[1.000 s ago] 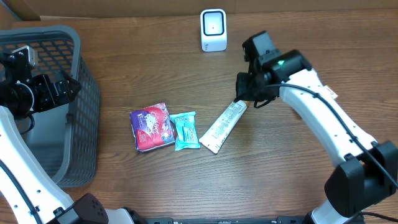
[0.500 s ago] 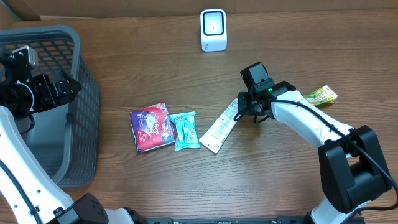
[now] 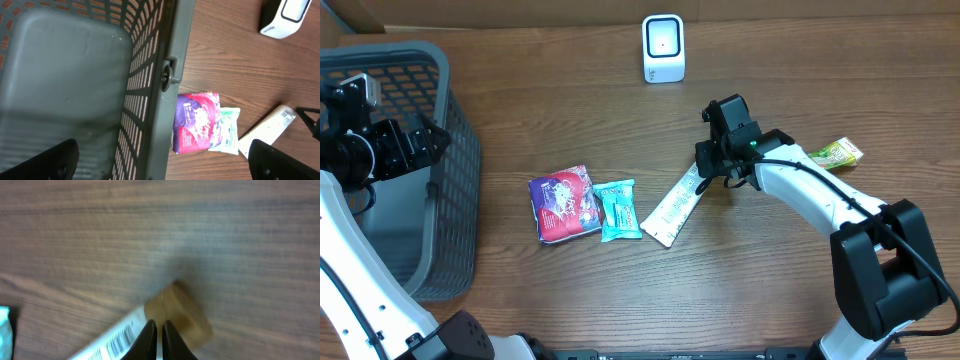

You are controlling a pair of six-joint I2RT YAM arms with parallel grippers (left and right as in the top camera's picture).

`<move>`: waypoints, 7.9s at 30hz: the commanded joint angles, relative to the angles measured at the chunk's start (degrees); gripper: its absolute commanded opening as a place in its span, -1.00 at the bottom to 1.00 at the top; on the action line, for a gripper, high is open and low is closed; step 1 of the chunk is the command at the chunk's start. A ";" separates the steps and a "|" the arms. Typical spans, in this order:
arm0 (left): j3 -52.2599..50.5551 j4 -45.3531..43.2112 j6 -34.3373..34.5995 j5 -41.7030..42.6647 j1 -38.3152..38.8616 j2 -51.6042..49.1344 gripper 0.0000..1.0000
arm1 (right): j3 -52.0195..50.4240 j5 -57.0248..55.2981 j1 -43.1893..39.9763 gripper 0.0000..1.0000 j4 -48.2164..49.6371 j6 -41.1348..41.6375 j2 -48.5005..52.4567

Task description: Scan the item barcode

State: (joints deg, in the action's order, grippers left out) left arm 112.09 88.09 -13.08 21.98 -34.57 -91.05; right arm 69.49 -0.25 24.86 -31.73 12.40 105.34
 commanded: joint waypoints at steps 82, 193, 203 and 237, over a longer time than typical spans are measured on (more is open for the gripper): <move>0.09 -0.07 -0.20 -0.13 0.11 -0.35 0.99 | -6.56 28.09 -1.60 -0.73 -0.48 29.57 6.34; 0.09 -0.07 -0.20 -0.13 0.09 -0.35 0.99 | 59.14 -35.87 2.12 -0.93 12.52 -69.90 39.32; 0.09 -0.07 -0.20 -0.13 0.09 -0.35 0.99 | 59.14 -38.49 1.57 -0.93 13.20 -69.92 40.00; 0.09 -0.07 -0.20 -0.13 0.09 -0.35 0.99 | 59.14 -29.55 5.22 -0.93 -12.17 -46.86 15.98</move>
State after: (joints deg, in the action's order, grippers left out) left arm 112.09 88.07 -13.08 21.98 -34.57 -91.05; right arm 126.30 -37.23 29.67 -41.25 -49.28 138.80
